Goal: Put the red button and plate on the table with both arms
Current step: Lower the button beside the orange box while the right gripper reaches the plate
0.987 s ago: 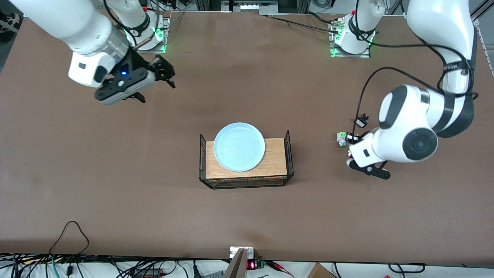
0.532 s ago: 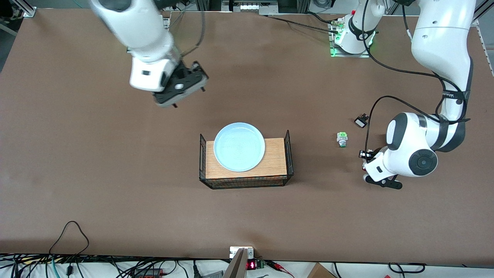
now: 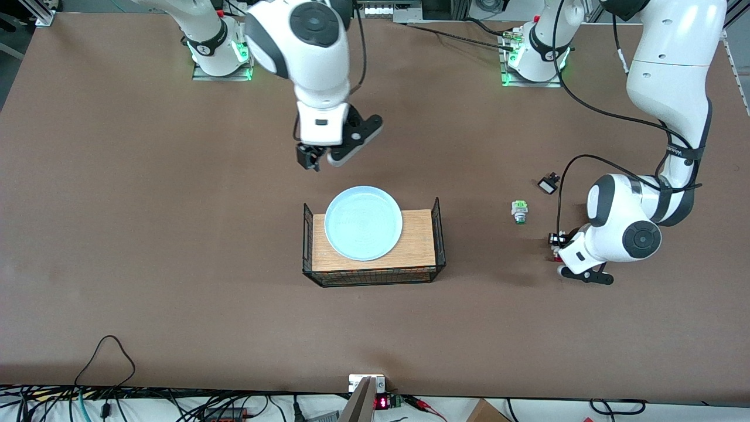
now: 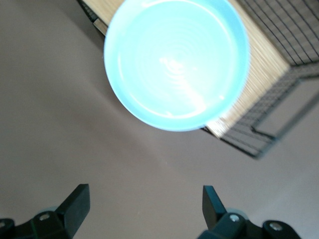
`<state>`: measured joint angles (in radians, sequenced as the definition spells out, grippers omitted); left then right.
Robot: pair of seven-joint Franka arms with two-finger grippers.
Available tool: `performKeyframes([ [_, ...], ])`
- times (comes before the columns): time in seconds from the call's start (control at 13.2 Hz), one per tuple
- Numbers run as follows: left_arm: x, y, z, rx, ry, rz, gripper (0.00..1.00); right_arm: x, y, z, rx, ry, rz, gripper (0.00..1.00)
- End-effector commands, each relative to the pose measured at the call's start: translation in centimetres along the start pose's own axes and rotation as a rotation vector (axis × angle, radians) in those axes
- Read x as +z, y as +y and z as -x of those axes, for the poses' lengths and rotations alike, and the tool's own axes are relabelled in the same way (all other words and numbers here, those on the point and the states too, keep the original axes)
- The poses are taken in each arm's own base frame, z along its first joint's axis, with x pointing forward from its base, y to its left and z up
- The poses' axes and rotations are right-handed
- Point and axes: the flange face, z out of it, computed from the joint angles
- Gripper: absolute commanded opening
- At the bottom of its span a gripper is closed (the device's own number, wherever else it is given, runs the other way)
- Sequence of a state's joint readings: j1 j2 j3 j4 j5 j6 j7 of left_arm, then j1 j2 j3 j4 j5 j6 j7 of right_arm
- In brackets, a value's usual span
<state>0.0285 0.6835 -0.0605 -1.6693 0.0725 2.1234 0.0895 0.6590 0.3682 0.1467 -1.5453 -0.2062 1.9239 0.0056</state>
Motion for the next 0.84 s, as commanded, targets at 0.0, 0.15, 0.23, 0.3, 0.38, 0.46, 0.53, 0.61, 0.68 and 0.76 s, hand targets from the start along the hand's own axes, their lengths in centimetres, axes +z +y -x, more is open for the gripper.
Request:
performKeyframes([
  [0.0, -5.1, 1.6, 0.3, 0.031, -0.06, -0.013, 1.0, 3.1, -2.6, -1.9, -0.13, 0.03, 0.079, 1.0],
  [0.15, -9.2, 1.4, 0.5, 0.03, -0.114, -0.003, 1.0, 4.9, -3.8, -2.9, -0.195, 0.071, 0.098, 1.0],
  [0.23, -11.2, 1.4, 0.9, 0.03, -0.129, -0.001, 1.0, 5.6, -4.1, -3.2, -0.209, 0.084, 0.102, 1.0],
  [0.3, -13.8, 2.2, 1.1, 0.042, -0.112, 0.0, 1.0, 5.9, -4.3, -3.4, -0.235, 0.088, 0.105, 1.0],
  [0.38, -16.6, 2.7, 1.5, 0.043, -0.084, -0.004, 1.0, 6.0, -4.2, -3.5, -0.269, 0.093, 0.107, 1.0],
  [0.46, -19.9, 2.8, 2.4, 0.042, -0.064, -0.008, 1.0, 6.5, -4.4, -3.6, -0.297, 0.095, 0.111, 1.0],
  [0.53, -22.3, 2.9, 3.0, 0.042, -0.056, -0.008, 1.0, 7.0, -4.5, -3.8, -0.309, 0.102, 0.119, 1.0],
  [0.61, -25.4, 2.3, 3.6, 0.033, -0.02, -0.007, 1.0, 7.7, -4.6, -3.9, -0.322, 0.107, 0.129, 1.0],
  [0.68, -27.9, 1.7, 3.8, 0.02, 0.027, -0.007, 1.0, 8.5, -4.8, -4.1, -0.335, 0.106, 0.139, 1.0],
  [0.76, -29.5, 2.0, 3.8, 0.017, 0.058, 0.013, 1.0, 9.0, -5.2, -4.1, -0.345, 0.101, 0.142, 1.0],
])
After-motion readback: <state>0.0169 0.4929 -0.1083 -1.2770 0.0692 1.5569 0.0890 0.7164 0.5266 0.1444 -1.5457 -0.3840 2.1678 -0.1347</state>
